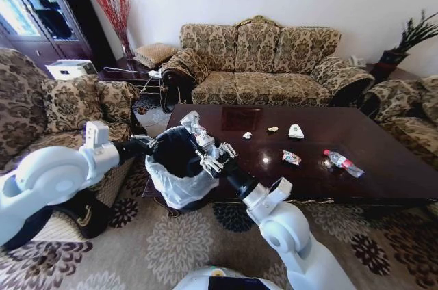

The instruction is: Move to the front of the table and place the trash on the table into the trash bin.

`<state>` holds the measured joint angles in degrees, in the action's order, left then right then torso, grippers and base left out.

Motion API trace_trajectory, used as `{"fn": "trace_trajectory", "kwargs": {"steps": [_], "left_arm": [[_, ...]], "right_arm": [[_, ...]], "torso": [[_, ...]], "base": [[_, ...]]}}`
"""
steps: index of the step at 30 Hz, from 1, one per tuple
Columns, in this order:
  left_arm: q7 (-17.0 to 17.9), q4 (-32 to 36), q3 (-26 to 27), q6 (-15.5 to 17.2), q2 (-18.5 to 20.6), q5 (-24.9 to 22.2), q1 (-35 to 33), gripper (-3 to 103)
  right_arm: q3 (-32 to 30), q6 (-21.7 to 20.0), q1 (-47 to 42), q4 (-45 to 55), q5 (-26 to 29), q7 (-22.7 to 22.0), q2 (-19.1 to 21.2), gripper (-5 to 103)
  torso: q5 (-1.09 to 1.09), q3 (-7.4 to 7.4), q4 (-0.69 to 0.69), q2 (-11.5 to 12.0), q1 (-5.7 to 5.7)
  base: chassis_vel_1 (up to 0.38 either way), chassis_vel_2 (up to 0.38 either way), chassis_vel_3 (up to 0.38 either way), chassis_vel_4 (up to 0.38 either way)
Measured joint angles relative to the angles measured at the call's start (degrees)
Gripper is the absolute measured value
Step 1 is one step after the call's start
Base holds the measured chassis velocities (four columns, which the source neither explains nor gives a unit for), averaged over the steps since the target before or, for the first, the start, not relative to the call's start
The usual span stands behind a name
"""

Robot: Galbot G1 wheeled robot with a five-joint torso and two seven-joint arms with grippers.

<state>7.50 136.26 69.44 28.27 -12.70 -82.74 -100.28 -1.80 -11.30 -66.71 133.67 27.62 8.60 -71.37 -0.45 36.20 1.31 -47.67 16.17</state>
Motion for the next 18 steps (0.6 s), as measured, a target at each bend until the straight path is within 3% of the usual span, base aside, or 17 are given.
{"fn": "trace_trajectory", "kwargs": {"steps": [3, 6, 8, 9, 13, 15, 18], "left_arm": [[-0.1, 0.7, 0.0, 0.0, -0.6, 0.0, -0.1, 1], [-0.3, 0.2, 0.0, 0.0, -0.7, 0.1, -0.1, 1], [-0.2, -1.0, 0.0, 0.1, -0.8, 0.5, -0.1, 1], [0.0, -4.4, -0.4, 0.3, -1.6, 1.9, 0.0, 1], [0.0, -7.0, -0.7, 0.2, -3.1, 2.8, 0.1, 1], [0.1, -8.3, -0.6, -0.3, -5.5, 3.5, 0.0, 1], [0.1, -7.7, -0.4, -0.7, -7.1, 3.9, 0.1, 1]], "right_arm": [[0.3, 0.4, -0.2, 0.0, -0.4, 0.2, 0.2, 75], [-0.2, 2.5, -1.0, 0.9, 0.0, 1.3, 0.3, 91], [-1.3, 3.2, -2.0, 2.4, 1.3, 1.0, 0.3, 96], [-5.4, 3.3, -4.6, 6.0, 4.3, -3.0, 0.1, 100], [-10.0, 4.2, -6.5, 6.8, 5.0, -5.6, 0.4, 100], [-15.8, 6.2, -8.4, 3.3, 5.6, -11.3, 2.2, 100], [-19.1, 7.2, -8.5, -3.0, 6.4, -13.5, 2.7, 100]], "torso": [[0.01, 0.0, 0.0, 0.0, -0.01], [0.0, 0.0, 0.0, 0.0, 0.0], [0.0, 0.0, -0.01, 0.0, 0.0], [0.02, 0.0, -0.02, 0.0, 0.0], [0.0, 0.0, -0.02, 0.0, 0.0], [-0.01, 0.0, 0.01, 0.0, 0.0], [0.03, 0.0, 0.0, 0.0, 0.0]], "base": [[0.0, 0.0, 0.0, 0.0], [0.0, 0.0, 0.0, 0.0], [0.0, 0.0, 0.0, 0.0], [0.0, 0.0, 0.0, 0.0], [0.0, 0.0, 0.0, 0.0], [0.0, 0.0, 0.0, 0.0], [0.0, 0.0, 0.0, 0.0]]}}
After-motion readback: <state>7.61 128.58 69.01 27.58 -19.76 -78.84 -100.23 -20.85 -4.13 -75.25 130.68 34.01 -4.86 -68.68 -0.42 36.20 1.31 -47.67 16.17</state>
